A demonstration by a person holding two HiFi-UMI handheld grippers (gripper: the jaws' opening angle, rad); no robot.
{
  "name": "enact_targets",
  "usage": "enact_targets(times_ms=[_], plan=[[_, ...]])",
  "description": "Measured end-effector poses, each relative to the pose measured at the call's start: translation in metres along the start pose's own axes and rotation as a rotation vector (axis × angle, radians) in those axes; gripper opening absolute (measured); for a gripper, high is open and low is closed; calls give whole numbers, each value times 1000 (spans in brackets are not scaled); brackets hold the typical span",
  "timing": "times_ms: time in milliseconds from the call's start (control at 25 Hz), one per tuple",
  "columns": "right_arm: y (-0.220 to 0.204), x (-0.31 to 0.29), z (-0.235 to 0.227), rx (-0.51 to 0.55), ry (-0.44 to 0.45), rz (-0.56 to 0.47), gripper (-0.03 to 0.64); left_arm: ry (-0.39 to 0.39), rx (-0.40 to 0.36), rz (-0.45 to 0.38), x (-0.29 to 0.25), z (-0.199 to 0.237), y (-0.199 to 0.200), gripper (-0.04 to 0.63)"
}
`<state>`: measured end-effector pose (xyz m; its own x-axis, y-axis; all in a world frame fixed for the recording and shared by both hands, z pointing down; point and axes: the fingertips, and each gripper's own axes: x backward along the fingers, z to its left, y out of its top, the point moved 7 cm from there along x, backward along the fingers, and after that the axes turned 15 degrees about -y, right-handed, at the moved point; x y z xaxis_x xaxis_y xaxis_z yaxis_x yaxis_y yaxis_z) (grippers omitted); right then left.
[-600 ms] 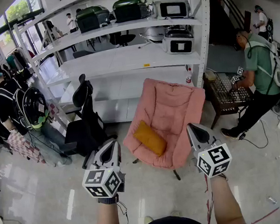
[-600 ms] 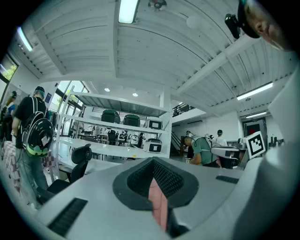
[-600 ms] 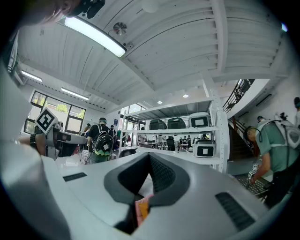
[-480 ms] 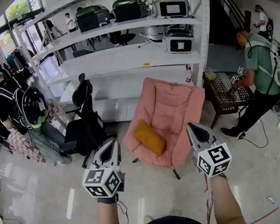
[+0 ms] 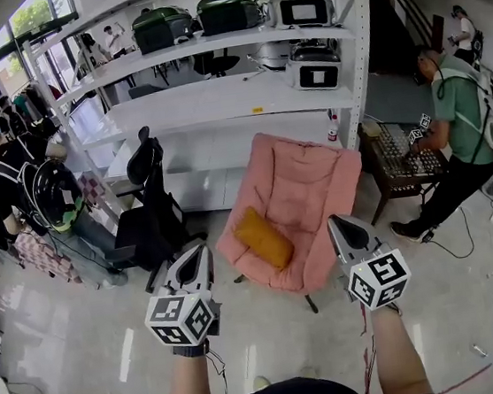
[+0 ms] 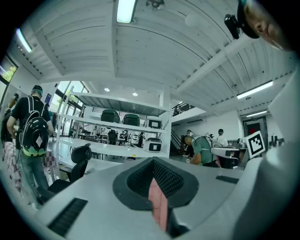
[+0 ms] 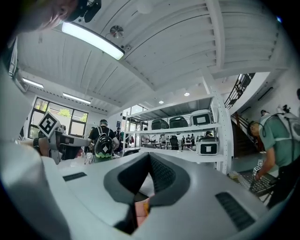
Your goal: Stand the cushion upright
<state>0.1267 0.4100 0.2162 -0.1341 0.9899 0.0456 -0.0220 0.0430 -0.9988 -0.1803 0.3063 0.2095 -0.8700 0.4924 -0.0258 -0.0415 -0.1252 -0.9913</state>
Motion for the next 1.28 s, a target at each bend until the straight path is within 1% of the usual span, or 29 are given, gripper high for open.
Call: enact_targets(times_ms=[280,480,760,1040,1280], plan=[[-8,3,-9,-16,25,1,4,19,-11,15,-5,-8,-6,6],[-14,11,-22,-23,27,3,5,17,-12,28,-15,-20,-14,6],[-28,-3,-35,-42,72,15,5,44,-21,48,-28,-30,-21,6],[-39,-30,-35,-32,94,35,5,54,-7,57,-48,-10,-30,6],[-59,-75,-24,7,109,82,5,51,17,66,-77,32,-43,6]])
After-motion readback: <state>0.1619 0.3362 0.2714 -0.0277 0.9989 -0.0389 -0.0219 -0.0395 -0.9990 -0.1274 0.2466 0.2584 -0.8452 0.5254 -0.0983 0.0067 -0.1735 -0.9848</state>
